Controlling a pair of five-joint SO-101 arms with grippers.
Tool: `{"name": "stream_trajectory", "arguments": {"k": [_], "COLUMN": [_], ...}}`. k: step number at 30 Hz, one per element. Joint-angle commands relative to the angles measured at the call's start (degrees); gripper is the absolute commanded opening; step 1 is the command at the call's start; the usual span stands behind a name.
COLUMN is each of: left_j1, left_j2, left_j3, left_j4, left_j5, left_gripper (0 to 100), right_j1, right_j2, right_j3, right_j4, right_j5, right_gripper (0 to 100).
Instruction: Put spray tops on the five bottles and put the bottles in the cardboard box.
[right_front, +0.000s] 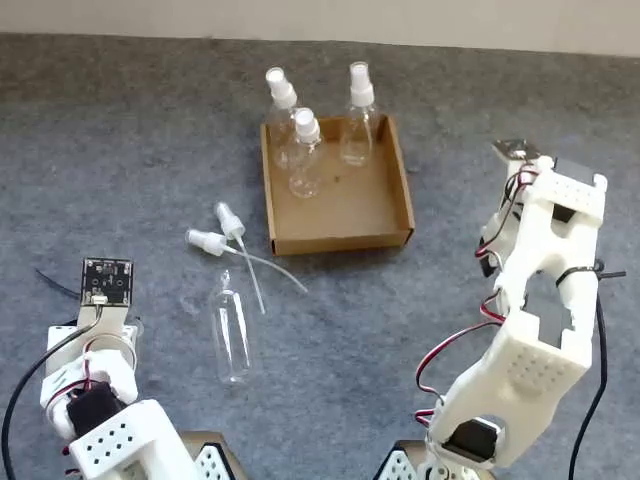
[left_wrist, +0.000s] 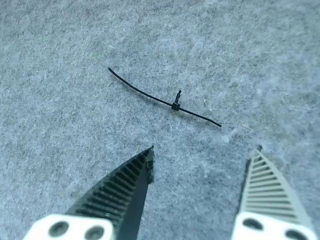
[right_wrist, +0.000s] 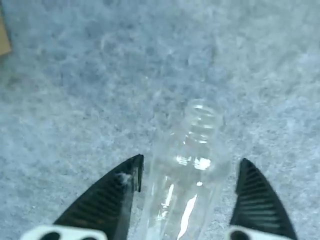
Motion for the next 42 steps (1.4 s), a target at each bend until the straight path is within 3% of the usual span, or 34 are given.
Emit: {"name": "stream_trajectory", "arguments": {"k": [1, 11, 17, 24, 32, 34, 39, 42], "left_j1": [0.92, 0.84, 0.92, 0.75, 1.27, 4.00, 13.85, 19.03], "left_j2": [-0.31, -0.31, -0.31, -0.31, -0.31, 0.13, 0.31, 1.54], "left_j3": [1.45, 1.45, 1.45, 1.45, 1.19, -0.84, -14.99, -21.67], "left_j4": [0.26, 0.70, 1.93, 1.93, 1.85, 3.43, 16.00, 16.97], "left_j5": [-0.18, -0.09, -0.18, -0.18, 0.09, 0.44, 8.88, 12.13], "left_gripper": [27, 27, 27, 27, 27, 27, 27, 27], "right_j1": [-0.04, -0.13, -0.13, -0.04, 0.04, -0.13, -0.40, -0.66], "right_j2": [-2.95, -2.95, -3.03, -3.03, -3.65, -4.70, -13.23, -20.62], "right_j3": [-0.22, 5.85, 9.36, 9.36, 7.69, 4.70, 3.21, 8.40], "right_j4": [-1.54, -5.32, -6.02, -6.02, -3.12, -1.63, -3.21, -4.53], "right_j5": [0.35, 0.35, 0.44, 0.53, 0.18, 0.18, -3.34, -3.43], "right_gripper": [17.5, 9.7, 19.5, 19.4, 0.1, 0.5, 0.5, 0.5]}}
